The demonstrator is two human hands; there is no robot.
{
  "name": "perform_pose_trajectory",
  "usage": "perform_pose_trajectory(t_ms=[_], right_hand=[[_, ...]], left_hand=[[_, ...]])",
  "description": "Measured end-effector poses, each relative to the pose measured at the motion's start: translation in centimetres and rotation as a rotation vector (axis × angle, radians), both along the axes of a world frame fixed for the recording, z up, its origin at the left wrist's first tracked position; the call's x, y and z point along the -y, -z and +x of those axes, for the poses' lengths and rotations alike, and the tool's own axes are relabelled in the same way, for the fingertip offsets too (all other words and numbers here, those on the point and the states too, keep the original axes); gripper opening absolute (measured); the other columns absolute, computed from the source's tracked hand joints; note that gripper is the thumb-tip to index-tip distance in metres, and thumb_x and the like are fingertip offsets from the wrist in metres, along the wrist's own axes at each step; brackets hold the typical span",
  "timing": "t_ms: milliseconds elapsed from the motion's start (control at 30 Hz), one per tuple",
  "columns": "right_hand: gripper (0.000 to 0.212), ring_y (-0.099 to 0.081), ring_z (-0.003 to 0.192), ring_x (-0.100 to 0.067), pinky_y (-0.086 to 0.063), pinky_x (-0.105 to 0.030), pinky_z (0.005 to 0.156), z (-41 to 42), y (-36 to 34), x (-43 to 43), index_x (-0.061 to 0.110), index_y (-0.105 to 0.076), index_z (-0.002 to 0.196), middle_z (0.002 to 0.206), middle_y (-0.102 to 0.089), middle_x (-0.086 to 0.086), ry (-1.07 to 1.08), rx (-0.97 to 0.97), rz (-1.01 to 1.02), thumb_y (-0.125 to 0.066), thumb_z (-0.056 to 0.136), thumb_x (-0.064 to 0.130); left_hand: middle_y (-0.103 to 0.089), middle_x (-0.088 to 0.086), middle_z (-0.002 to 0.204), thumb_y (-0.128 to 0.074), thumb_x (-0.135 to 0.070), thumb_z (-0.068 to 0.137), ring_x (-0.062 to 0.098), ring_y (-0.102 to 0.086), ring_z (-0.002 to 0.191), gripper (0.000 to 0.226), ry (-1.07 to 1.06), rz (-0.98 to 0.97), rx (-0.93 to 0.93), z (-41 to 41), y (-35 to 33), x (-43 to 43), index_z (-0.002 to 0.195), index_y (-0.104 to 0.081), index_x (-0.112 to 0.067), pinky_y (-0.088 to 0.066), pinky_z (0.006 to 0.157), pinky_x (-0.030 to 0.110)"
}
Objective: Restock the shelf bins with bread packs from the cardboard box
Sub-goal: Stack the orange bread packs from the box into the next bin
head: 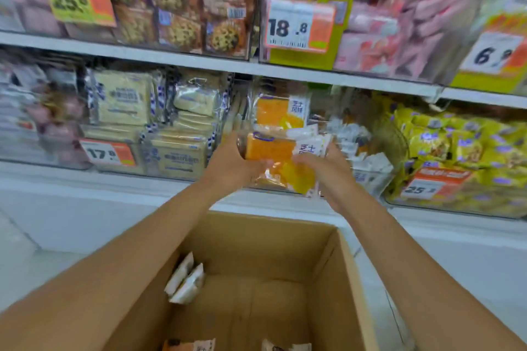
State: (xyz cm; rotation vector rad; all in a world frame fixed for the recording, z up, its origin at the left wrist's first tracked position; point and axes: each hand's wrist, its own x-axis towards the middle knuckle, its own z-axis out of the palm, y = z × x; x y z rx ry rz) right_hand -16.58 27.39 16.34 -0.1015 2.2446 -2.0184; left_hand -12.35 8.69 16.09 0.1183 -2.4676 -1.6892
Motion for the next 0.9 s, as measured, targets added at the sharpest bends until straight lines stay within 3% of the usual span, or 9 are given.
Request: perform_pose_trajectory(t_ms=[100,300,433,500,567,633,700,767,900], right_hand=[[0.026,-0.065,0.082,-0.010,-0.049,-0.016,0.060,-3.9,-2.0,1.1,0.018,-0.063,0.109,0.093,-0.069,0.006,0.103,-0.120,-0.001,-0.068,0.086,0.009],[0.034,-0.063,0.095,-0.011,-0.051,-0.023,0.080,-10.2,-0.5,2.4,0.014,-0.059,0.123,0.110,-0.066,0.002,0.153,-0.229,0.050,-0.067,0.090,0.016],[0.086,-0.053,0.116,-0.008,-0.046,-0.023,0.095,-10.4,0.3,2.2,0.022,-0.022,0.151,0.139,-0.047,0.008,0.142,-0.264,0.062,-0.076,0.083,0.020],[0.100,-0.053,0.118,0.003,-0.048,-0.009,0.081,-10.3,0.8,1.8,0.026,-0.006,0.153,0.139,-0.043,0.015,0.104,-0.378,0.119,-0.074,0.083,0.007],[0.087,-0.060,0.108,0.002,-0.049,-0.006,0.065,-9.9,1.0,1.7,0.025,-0.016,0.150,0.118,-0.052,0.019,0.023,-0.386,0.189,-0.069,0.085,0.003],[0.087,-0.054,0.121,-0.012,-0.051,-0.014,0.082,-9.7,0.6,1.6,0.025,-0.017,0.150,0.134,-0.049,0.004,0.031,-0.407,0.289,-0.072,0.084,0.010],[0.099,-0.025,0.142,-0.013,-0.032,-0.022,0.108,-9.7,0.2,1.4,0.028,-0.004,0.154,0.159,-0.014,0.004,0.059,-0.513,0.466,-0.074,0.084,0.018],[0.090,-0.005,0.148,-0.015,-0.017,-0.026,0.115,-9.6,-0.1,1.3,0.030,-0.006,0.154,0.162,0.001,0.003,0.013,-0.608,0.669,-0.067,0.088,0.025],[0.073,-0.017,0.148,-0.026,-0.030,-0.037,0.111,-9.8,0.5,1.5,0.030,-0.012,0.153,0.163,0.003,0.001,-0.038,-0.549,0.821,-0.054,0.094,0.039]], left_hand=[[-0.068,-0.007,0.093,-0.083,-0.029,0.077,0.014,-0.069,0.082,0.044,0.004,-0.056,-0.103,-5.3,-1.6,0.0,0.109,-0.053,-0.023,-0.050,0.064,0.025],[-0.063,0.004,0.098,-0.080,-0.050,0.072,0.027,-0.060,0.101,0.048,-0.085,-0.343,-0.125,-13.0,-1.8,1.0,0.104,-0.058,-0.024,-0.048,0.082,0.033],[-0.042,0.012,0.142,-0.088,-0.044,0.063,0.028,-0.044,0.130,0.105,-0.134,-0.347,-0.168,-13.2,-0.6,1.7,0.146,-0.031,-0.017,-0.044,0.105,0.046],[-0.027,0.006,0.156,-0.085,-0.036,0.072,0.022,-0.033,0.140,0.111,-0.065,-0.444,-0.261,-12.5,-0.2,2.2,0.155,-0.013,-0.022,-0.034,0.113,0.040],[-0.030,-0.001,0.156,-0.082,-0.040,0.074,0.018,-0.032,0.142,0.101,0.050,-0.518,-0.287,-11.8,0.2,2.8,0.154,-0.022,-0.029,-0.031,0.115,0.040],[-0.033,-0.006,0.155,-0.085,-0.046,0.069,0.016,-0.033,0.141,0.103,0.094,-0.564,-0.266,-11.7,0.4,3.7,0.152,-0.025,-0.034,-0.032,0.115,0.045],[-0.031,-0.008,0.157,-0.085,-0.051,0.065,0.017,-0.029,0.143,0.109,0.094,-0.648,-0.253,-11.9,0.5,4.0,0.152,-0.021,-0.039,-0.029,0.115,0.053],[-0.027,-0.007,0.159,-0.083,-0.056,0.064,0.018,-0.024,0.146,0.110,0.078,-0.710,-0.244,-12.2,0.4,4.1,0.151,-0.018,-0.042,-0.025,0.115,0.057],[-0.027,-0.005,0.158,-0.081,-0.059,0.064,0.019,-0.019,0.146,0.106,0.059,-0.825,-0.235,-12.8,-0.6,4.3,0.150,-0.021,-0.042,-0.022,0.115,0.056]])
